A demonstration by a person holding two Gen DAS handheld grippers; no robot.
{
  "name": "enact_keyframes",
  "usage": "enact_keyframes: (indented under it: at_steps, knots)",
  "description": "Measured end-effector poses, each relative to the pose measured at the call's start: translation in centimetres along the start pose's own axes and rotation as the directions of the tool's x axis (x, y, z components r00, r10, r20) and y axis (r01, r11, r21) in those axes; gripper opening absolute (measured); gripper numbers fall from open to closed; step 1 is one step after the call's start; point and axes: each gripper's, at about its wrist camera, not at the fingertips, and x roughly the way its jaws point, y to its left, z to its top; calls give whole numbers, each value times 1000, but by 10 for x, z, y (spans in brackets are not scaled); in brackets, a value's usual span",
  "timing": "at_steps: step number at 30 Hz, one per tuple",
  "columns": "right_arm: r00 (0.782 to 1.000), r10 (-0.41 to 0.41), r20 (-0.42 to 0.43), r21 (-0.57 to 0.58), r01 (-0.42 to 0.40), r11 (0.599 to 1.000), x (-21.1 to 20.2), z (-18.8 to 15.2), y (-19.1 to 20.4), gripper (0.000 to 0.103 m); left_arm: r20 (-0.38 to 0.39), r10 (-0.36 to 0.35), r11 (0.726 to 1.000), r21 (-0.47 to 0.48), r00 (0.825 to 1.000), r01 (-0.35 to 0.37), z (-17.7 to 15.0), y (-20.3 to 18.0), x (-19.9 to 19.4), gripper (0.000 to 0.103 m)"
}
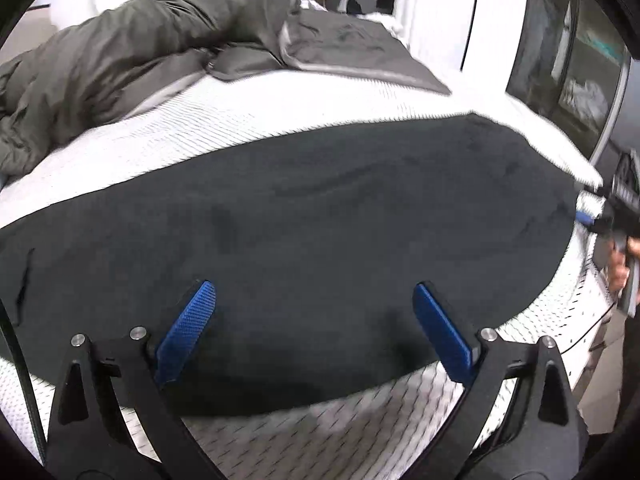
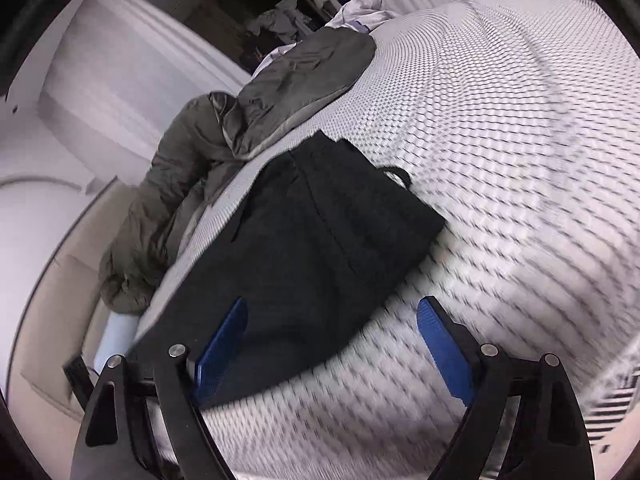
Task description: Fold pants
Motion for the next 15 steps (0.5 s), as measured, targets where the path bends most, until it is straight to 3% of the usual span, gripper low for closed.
enact_keyframes:
  at_steps: [2,3,5,9,15]
  knots:
    - [999,34,24,30,-34,999,6,6,5,82,-56,5,1000,-7,998,-6,-4,-9,20,99]
    - [999,24,31,38,-26,999,12,13,9,66,-78,12,1000,-24,997,-14,-8,-10,28,99]
    - [1000,-8,31,42,6,999,20,16,14,41,-52,6,1000,-28,999,-8,-11,-10,31,99]
    - [995,-81,52,-39,83,996,29,31,39,29,-41,10,999,-39,999,-11,-18,-4,20,99]
    - [988,-96,125,-218,121,968,12,31,115,25,5,-19,989,-149,1000,20,-35,39,-23,99]
